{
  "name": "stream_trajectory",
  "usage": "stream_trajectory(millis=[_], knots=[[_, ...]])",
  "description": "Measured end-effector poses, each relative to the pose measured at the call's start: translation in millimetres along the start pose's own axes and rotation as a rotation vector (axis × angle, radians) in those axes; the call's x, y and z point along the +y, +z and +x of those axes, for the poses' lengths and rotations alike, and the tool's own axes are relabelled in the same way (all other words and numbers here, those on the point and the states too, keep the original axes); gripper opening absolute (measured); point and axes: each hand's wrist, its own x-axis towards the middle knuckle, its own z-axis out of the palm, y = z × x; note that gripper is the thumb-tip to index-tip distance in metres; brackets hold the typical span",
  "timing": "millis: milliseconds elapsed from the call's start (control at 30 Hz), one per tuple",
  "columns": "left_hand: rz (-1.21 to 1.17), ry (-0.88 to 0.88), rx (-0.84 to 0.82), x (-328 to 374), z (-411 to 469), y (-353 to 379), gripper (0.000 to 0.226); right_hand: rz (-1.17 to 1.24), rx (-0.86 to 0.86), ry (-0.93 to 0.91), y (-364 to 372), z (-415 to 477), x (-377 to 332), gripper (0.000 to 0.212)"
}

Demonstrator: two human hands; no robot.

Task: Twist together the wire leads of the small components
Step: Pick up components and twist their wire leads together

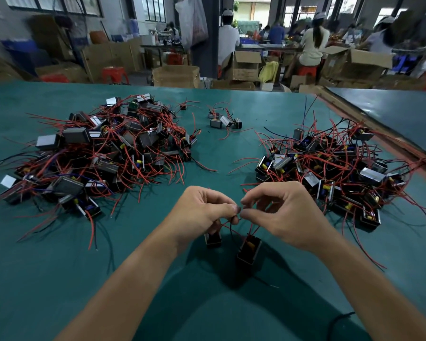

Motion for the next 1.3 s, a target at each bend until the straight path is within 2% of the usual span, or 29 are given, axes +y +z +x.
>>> stream_trajectory(millis=[133,333,500,633,767,867,933,1033,1200,1300], knots=[[-0.012,-0.007,0.012,-0.3,0.0,1.2,0.015,-0.008,0.049,0.003,3.1,-0.7,2.3,0.012],[-0.028,0.030,0.040,-3.9,2.3,1.8,0.013,-0.064,0.077,0.007,3.3,0.0,1.9,0.004],[0.077,0.143,0.032,-4.4,-0.5,5.0,0.011,-0.044,0.062,0.079,6.8,-1.2,-1.0,0.020],[0.183,0.239,0.025,-6.8,-1.5,9.3,0.013,0.018,0.007,0.220,6.7,2.2,-5.6,0.032],[0.170,0.244,0.011,-6.1,-1.5,9.6,0.012,0.164,-0.029,0.333,7.9,4.0,-6.5,0.041],[0.090,0.169,0.014,-4.7,-1.3,8.1,0.013,0.101,0.053,0.182,6.7,2.0,-6.7,0.021],[0.030,0.120,0.007,-4.2,-0.9,6.0,0.017,0.053,0.039,0.088,5.2,-0.1,-6.7,0.010],[-0.014,0.078,-0.022,-2.4,-0.3,3.0,0.018,-0.024,-0.012,0.008,3.4,-1.1,-3.6,0.014],[-0.038,0.023,-0.051,1.1,-2.8,1.5,0.020,-0.005,-0.057,0.004,-1.5,-0.5,-5.6,0.024],[-0.070,-0.028,-0.082,1.9,-3.1,-0.4,0.027,0.001,-0.073,-0.010,-4.5,-0.6,-8.6,0.021]])
